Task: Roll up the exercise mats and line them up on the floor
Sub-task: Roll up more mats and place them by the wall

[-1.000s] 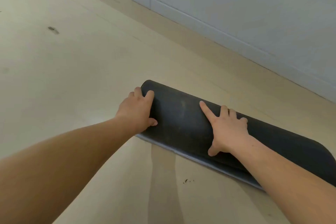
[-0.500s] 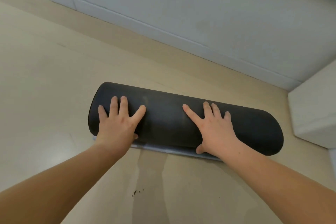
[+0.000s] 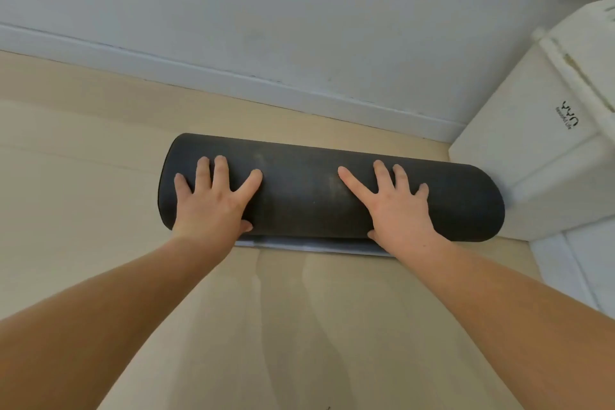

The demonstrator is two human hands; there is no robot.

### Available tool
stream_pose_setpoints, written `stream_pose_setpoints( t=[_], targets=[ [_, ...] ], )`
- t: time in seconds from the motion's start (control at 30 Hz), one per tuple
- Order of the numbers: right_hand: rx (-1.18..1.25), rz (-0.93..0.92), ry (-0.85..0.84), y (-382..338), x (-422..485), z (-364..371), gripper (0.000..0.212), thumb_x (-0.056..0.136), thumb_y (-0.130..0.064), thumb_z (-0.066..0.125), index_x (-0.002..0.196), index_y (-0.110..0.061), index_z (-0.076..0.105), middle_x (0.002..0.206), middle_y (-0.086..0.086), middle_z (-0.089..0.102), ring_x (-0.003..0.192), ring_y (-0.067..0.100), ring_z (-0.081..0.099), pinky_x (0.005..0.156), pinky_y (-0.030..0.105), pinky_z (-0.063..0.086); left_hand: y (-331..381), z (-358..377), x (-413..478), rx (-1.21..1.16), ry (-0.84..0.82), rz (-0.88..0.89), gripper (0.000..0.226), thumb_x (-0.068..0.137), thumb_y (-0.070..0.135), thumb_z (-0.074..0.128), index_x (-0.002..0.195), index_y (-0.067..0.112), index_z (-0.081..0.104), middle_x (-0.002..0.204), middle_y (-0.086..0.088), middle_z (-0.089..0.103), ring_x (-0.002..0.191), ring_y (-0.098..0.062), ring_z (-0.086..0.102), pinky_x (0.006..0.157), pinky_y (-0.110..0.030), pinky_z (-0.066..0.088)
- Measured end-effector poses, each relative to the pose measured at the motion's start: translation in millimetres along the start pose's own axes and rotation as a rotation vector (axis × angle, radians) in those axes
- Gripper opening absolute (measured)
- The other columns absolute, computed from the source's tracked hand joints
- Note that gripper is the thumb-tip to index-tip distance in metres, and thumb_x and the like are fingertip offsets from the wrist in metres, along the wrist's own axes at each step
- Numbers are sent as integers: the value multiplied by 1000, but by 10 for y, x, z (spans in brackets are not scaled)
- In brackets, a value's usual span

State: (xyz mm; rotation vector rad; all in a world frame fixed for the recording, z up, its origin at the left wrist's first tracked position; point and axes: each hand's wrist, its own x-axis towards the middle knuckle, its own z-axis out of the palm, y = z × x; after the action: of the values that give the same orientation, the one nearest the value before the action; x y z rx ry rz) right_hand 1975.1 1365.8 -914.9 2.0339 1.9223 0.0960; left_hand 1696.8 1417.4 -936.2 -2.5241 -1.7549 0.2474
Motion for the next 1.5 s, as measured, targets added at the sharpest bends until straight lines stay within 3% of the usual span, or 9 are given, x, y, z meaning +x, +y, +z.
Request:
stream_pose_setpoints(
  t=[0.2,0.37,0.5,0.73,0.9,1.0,1.33,1.4,1.5],
  targets=[
    [29,30,10,270,449,44,140,83,-28,85,147,-53,-37,171,17,0,155,49,7,111,77,30,167,-180,507,22,36,36,93,96,62,61,162,33,2,166,-14,14,152,-39,19,119,-59,33],
    [-32,-7,-11,272,363,151,153,69,-66,86,148,-41,-43,169,23,-12,155,52,-3,114,77,23,266,-6,478,-7,61,21,97,91,66,66,162,23,16,155,-11,35,140,-39,33,113,-58,41],
    [-53,1,97,262,466,318,141,79,-62,80,151,-38,-40,169,26,-5,155,52,3,112,76,25,194,124,628,-25,90,23,98,85,61,76,160,18,32,149,-15,45,133,-42,40,109,-63,44],
    [-53,17,102,487,1123,246,141,78,-64,80,150,-42,-39,170,22,-2,155,49,7,113,73,27,290,-20,1288,-56,86,-1,96,94,62,65,164,26,10,158,-5,33,146,-36,29,119,-57,35],
    [-33,38,104,545,1415,238,141,76,-64,82,152,-44,-35,169,21,2,154,48,10,112,73,29,318,-163,1754,-22,23,-32,98,94,57,69,164,27,7,157,-1,34,149,-31,30,86,-41,54],
    [-32,57,122,567,1579,261,140,77,-61,82,152,-44,-35,169,22,2,154,50,9,111,74,28,357,-133,1959,-31,-5,-50,99,95,55,70,165,27,6,158,-1,33,151,-31,26,79,-38,56],
    [-50,55,106,685,1970,289,142,75,-57,86,152,-46,-34,169,21,0,154,51,6,112,76,26,313,-28,2263,-165,-34,-20,99,92,56,73,166,32,12,160,3,34,149,-25,30,96,-42,57],
    [-44,55,99,666,1981,293,141,76,-57,85,151,-47,-34,169,22,-1,154,51,6,112,77,26,252,-100,2285,-241,-116,-11,104,89,54,77,167,35,11,167,4,27,152,-22,29,105,-44,53],
    [-52,63,89,668,1961,300,141,75,-58,85,151,-47,-33,169,22,0,154,50,7,111,76,28,128,-248,2211,-329,-261,40,109,89,44,81,168,34,6,176,7,7,162,-21,7,122,-43,36]
  ],
)
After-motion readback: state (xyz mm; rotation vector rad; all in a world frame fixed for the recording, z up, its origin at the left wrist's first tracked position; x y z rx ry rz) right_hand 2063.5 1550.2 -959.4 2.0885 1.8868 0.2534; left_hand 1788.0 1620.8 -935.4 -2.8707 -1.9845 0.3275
